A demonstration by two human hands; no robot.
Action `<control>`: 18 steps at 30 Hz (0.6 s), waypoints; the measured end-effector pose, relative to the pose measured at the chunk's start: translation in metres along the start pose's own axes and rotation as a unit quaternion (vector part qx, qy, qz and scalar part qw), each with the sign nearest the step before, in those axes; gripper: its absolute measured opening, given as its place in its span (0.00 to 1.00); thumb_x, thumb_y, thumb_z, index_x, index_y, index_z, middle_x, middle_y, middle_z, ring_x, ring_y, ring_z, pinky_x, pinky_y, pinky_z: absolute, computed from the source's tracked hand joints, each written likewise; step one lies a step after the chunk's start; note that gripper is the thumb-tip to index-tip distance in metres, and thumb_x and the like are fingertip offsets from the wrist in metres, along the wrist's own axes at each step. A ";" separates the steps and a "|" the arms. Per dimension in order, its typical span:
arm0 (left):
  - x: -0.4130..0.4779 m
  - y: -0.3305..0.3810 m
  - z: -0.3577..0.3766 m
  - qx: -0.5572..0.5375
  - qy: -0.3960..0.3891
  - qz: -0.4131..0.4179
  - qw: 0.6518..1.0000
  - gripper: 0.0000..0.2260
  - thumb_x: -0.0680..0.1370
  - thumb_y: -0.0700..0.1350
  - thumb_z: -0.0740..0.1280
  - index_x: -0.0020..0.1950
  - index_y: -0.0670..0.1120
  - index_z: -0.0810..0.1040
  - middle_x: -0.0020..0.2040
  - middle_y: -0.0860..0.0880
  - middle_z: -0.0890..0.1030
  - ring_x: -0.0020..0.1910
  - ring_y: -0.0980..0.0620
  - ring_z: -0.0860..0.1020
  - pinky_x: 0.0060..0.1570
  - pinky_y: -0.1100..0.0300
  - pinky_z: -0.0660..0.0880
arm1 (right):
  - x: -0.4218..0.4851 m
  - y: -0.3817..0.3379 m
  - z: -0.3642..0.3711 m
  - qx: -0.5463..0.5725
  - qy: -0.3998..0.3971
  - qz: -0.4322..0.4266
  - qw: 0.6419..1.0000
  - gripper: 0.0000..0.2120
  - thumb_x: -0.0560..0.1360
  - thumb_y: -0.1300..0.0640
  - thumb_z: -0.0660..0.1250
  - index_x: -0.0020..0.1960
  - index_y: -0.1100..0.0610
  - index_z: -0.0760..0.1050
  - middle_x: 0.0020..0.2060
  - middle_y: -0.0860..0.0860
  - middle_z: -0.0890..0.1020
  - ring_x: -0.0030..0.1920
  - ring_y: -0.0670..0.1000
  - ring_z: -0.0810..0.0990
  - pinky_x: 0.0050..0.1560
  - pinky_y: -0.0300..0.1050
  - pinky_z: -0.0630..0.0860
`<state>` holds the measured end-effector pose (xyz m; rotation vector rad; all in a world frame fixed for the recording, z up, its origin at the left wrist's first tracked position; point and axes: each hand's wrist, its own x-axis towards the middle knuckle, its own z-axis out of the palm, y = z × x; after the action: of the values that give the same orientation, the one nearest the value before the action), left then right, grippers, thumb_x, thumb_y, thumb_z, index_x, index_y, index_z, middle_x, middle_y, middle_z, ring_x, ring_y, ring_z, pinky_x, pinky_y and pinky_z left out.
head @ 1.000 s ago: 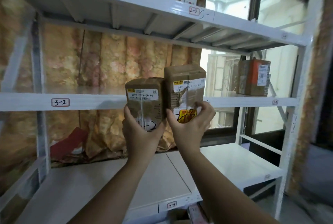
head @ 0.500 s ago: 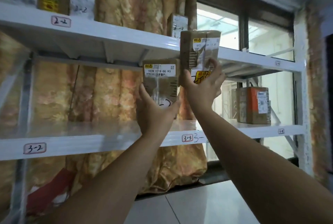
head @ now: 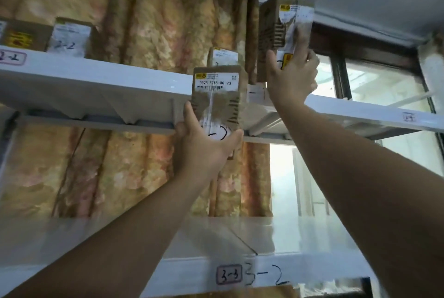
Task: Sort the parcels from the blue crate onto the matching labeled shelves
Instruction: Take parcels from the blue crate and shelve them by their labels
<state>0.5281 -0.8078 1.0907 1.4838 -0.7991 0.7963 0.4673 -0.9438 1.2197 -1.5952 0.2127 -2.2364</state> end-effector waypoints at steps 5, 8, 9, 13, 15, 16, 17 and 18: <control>0.010 -0.005 0.028 0.010 -0.046 0.004 0.999 0.51 0.67 0.63 0.72 0.78 0.56 0.40 0.78 0.52 0.53 0.75 0.48 0.56 0.68 0.51 0.62 | 0.047 0.031 0.031 -0.054 -0.061 -0.007 0.997 0.37 0.75 0.37 0.62 0.77 0.41 0.47 0.69 0.61 0.66 0.67 0.61 0.69 0.65 0.60 0.64; 0.011 -0.016 0.034 0.021 -0.023 0.009 0.999 0.51 0.67 0.63 0.72 0.77 0.58 0.40 0.78 0.55 0.52 0.75 0.50 0.56 0.67 0.53 0.61 | 0.066 0.050 0.049 -0.081 -0.125 0.020 0.989 0.41 0.73 0.37 0.66 0.77 0.43 0.47 0.69 0.62 0.64 0.66 0.65 0.69 0.64 0.59 0.66; 0.013 -0.020 0.035 0.029 -0.001 0.017 0.999 0.51 0.67 0.63 0.72 0.77 0.58 0.40 0.78 0.55 0.53 0.75 0.51 0.56 0.66 0.55 0.61 | 0.071 0.056 0.054 -0.086 -0.160 0.027 0.983 0.42 0.71 0.37 0.68 0.77 0.44 0.48 0.68 0.62 0.65 0.66 0.65 0.70 0.63 0.58 0.67; 0.022 -0.036 0.033 0.059 0.054 0.035 0.996 0.51 0.66 0.63 0.72 0.76 0.61 0.40 0.76 0.53 0.58 0.73 0.50 0.61 0.62 0.55 0.64 | 0.093 0.065 0.072 -0.133 -0.274 0.015 0.952 0.50 0.69 0.38 0.71 0.78 0.55 0.46 0.68 0.60 0.71 0.67 0.63 0.71 0.62 0.52 0.69; 0.026 -0.039 0.032 0.088 0.060 0.041 0.993 0.51 0.65 0.65 0.72 0.76 0.61 0.40 0.77 0.53 0.58 0.73 0.49 0.61 0.63 0.53 0.65 | 0.103 0.062 0.080 -0.162 -0.305 0.011 0.938 0.55 0.69 0.39 0.72 0.78 0.59 0.40 0.72 0.60 0.67 0.70 0.63 0.67 0.66 0.53 0.66; 0.027 -0.039 0.032 0.095 0.060 0.042 0.993 0.51 0.65 0.65 0.72 0.76 0.61 0.40 0.77 0.53 0.57 0.74 0.49 0.60 0.64 0.52 0.65 | 0.104 0.059 0.082 -0.166 -0.316 0.011 0.934 0.57 0.69 0.39 0.72 0.78 0.59 0.37 0.74 0.60 0.63 0.72 0.63 0.64 0.68 0.54 0.64; 0.029 -0.040 0.033 0.096 0.059 0.043 0.993 0.51 0.65 0.64 0.72 0.76 0.61 0.40 0.77 0.54 0.55 0.74 0.49 0.59 0.65 0.52 0.64 | 0.104 0.059 0.085 -0.167 -0.323 0.009 0.932 0.58 0.68 0.39 0.73 0.78 0.59 0.35 0.75 0.59 0.60 0.73 0.64 0.62 0.71 0.55 0.63; 0.030 -0.040 0.033 0.091 0.060 0.045 0.993 0.51 0.64 0.64 0.72 0.76 0.61 0.40 0.77 0.54 0.55 0.74 0.50 0.59 0.65 0.52 0.64 | 0.104 0.057 0.086 -0.172 -0.333 0.007 0.927 0.57 0.69 0.40 0.73 0.78 0.59 0.36 0.77 0.58 0.57 0.74 0.64 0.61 0.72 0.57 0.62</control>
<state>0.5785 -0.8398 1.0937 1.5520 -0.7210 1.0396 0.5314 -1.0285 1.3206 -2.4208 0.4349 -1.5717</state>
